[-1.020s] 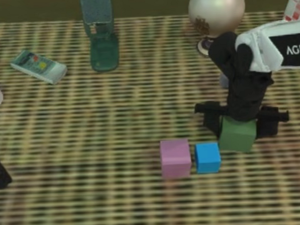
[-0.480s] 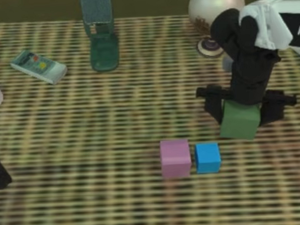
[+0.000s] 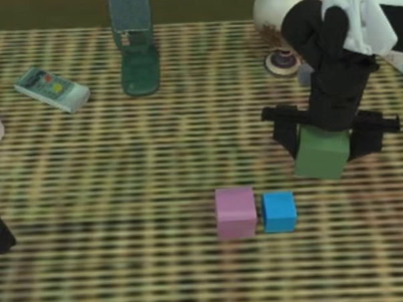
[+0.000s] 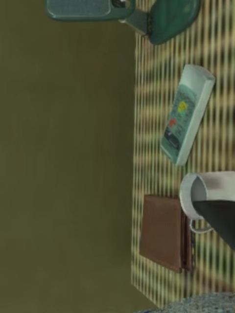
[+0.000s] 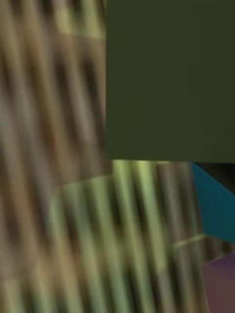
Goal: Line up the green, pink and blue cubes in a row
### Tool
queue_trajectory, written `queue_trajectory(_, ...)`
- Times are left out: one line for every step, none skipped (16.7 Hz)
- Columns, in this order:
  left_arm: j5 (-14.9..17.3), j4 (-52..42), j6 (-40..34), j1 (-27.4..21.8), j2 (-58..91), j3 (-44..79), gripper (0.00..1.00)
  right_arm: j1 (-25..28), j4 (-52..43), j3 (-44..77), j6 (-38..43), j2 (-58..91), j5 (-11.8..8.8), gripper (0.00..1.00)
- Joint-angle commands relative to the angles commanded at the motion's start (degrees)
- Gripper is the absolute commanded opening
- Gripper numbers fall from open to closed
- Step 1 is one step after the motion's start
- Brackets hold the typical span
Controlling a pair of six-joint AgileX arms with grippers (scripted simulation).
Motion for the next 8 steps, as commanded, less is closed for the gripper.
queue_trajectory(0.0, 0.0, 0.0, 0.0, 0.0, 0.0, 1.00, 0.9, -0.7, 1.3, 0.5, 0.9, 0.0, 0.00)
queue_trajectory(0.0, 0.0, 0.0, 0.0, 0.0, 0.0, 1.00, 2.1, -1.7, 3.2, 1.2, 2.1, 0.0, 0.00)
queue_trajectory(0.0, 0.0, 0.0, 0.0, 0.0, 0.0, 1.00, 3.5, -3.1, 5.7, 2.2, 3.7, 0.1, 0.00)
queue_trajectory(0.0, 0.0, 0.0, 0.0, 0.0, 0.0, 1.00, 5.2, -4.6, 8.7, 3.3, 5.5, 0.1, 0.00)
queue_trajectory(0.0, 0.0, 0.0, 0.0, 0.0, 0.0, 1.00, 7.1, -6.3, 12.4, 4.5, 7.5, 0.1, 0.00)
queue_trajectory(0.0, 0.0, 0.0, 0.0, 0.0, 0.0, 1.00, 9.2, -8.1, 16.3, 5.7, 9.6, 0.1, 0.00)
queue_trajectory(0.0, 0.0, 0.0, 0.0, 0.0, 0.0, 1.00, 11.3, -10.0, 20.5, 7.0, 11.8, 0.1, 0.00)
queue_trajectory(0.0, 0.0, 0.0, 0.0, 0.0, 0.0, 1.00, 13.5, -12.0, 24.8, 8.4, 14.0, 0.1, 0.00)
